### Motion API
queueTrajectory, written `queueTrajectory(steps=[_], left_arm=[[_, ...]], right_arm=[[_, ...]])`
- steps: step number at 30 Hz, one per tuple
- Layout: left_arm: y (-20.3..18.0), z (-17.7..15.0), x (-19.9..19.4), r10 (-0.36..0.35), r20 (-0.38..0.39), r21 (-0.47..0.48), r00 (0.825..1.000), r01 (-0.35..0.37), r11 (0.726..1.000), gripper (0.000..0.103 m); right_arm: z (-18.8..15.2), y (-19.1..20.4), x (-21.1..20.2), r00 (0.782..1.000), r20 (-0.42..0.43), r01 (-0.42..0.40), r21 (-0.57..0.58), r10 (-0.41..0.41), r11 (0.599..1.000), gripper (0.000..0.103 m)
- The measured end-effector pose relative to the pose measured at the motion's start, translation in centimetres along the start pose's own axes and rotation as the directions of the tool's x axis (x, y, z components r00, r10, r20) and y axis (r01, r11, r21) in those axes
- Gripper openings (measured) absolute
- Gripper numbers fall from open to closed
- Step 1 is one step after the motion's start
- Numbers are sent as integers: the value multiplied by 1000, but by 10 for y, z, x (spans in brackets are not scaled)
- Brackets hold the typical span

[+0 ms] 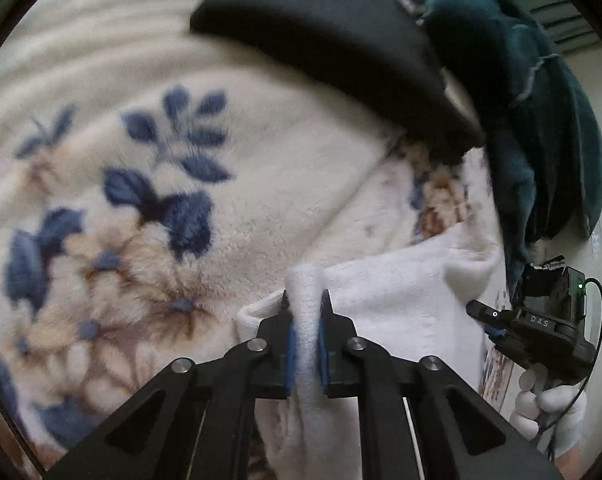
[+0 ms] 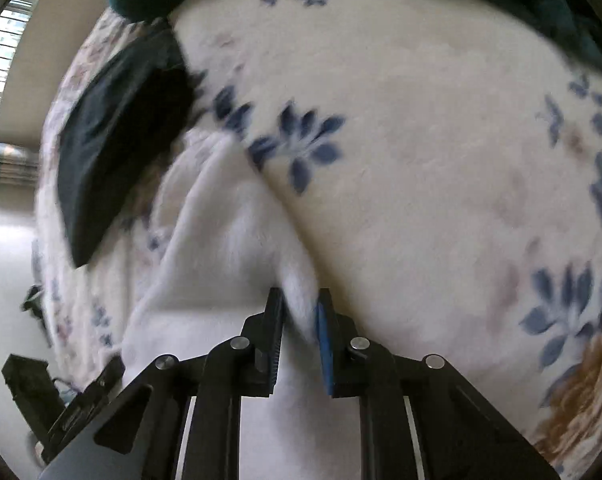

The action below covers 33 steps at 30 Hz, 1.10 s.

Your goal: Fold small clothes

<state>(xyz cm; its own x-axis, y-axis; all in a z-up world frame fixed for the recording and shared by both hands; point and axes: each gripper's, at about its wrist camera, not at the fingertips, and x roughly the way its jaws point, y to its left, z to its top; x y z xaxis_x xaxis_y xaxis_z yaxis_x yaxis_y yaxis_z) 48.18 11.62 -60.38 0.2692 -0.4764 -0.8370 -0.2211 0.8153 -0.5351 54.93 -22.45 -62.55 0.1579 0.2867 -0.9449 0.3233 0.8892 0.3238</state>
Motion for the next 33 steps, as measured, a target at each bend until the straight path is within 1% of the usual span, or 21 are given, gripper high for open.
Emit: queueTrajectory(steps=[1,3,4,5,6,7,8,10,11,13,14,17,18,19,20,23,25,27,29,31,33], left_arm=[[0,3,-1,-10,-10,-8,1000,10,1000,11],[-7,4,-9,-26,-14,13,1000,26,1000,16],[-12,2,-15,-25,-14,31,1000,25,999,26],[-17,-2,-27,-35,-7,54,999,35,998,41],[-19,-7,-36,-46,-3,69,999,46,997,53],[-22,-17,-52,-46,3,89,999,46,995,73],[-24,-27,-64,-55,10,100,998,53,994,76],[-27,-51,-85,-69,10,109,998,67,992,77],[-26,-70,-99,-72,4,111,997,72,991,77],[-22,-110,-118,-69,-11,93,998,69,993,77],[-19,-127,-124,-65,-19,82,998,67,994,77],[-9,-188,-132,-44,-72,34,996,46,998,77],[-6,-204,-130,-36,-92,22,995,38,999,77],[2,-229,-124,-15,-128,-7,992,15,1000,77],[9,-245,-120,-11,-150,-29,989,6,1000,77],[28,-291,-97,18,-220,-56,975,-31,998,77],[39,-318,-79,22,-274,-79,962,-46,996,77],[45,-334,-67,13,-307,-95,952,-44,994,77],[46,-346,-58,2,-326,-95,945,-35,995,77],[43,-354,-55,-10,-335,-82,942,-18,996,77],[39,-357,-54,-20,-343,-77,939,-7,997,77]], right_arm=[[5,4,13,1000,-24,3,10,-3,1000,17],[3,3,18,998,-58,-6,9,7,1000,19],[2,1,9,998,-55,1,-3,-1,1000,23],[-2,6,4,998,-58,4,-14,-5,1000,41],[-7,6,-2,998,-60,-14,-17,13,1000,56],[-15,8,-10,997,-61,-49,-18,47,999,59],[-25,7,-21,995,-69,-80,-21,78,997,60],[-45,0,-45,990,-85,-117,-28,114,993,63],[-62,-4,-59,985,-99,-146,-28,143,989,67],[-91,-21,-85,974,-138,-183,-25,178,983,68],[-112,-31,-96,968,-165,-197,-21,191,980,68],[-171,-66,-121,952,-238,-197,3,192,980,68],[-187,-84,-130,947,-260,-193,13,190,981,69],[-206,-96,-130,941,-286,-180,23,179,983,69],[-230,-113,-130,935,-310,-168,43,173,985,69],[-284,-152,-111,910,-376,-143,110,174,984,70],[-311,-166,-92,898,-408,-128,121,167,984,70],[-338,-178,-70,873,-442,-159,140,205,977,70],[-354,-181,-51,850,-466,-192,155,243,969,70],[-365,-188,-40,842,-471,-213,159,264,964,70],[-375,-185,-24,826,-474,-249,177,304,952,70]])
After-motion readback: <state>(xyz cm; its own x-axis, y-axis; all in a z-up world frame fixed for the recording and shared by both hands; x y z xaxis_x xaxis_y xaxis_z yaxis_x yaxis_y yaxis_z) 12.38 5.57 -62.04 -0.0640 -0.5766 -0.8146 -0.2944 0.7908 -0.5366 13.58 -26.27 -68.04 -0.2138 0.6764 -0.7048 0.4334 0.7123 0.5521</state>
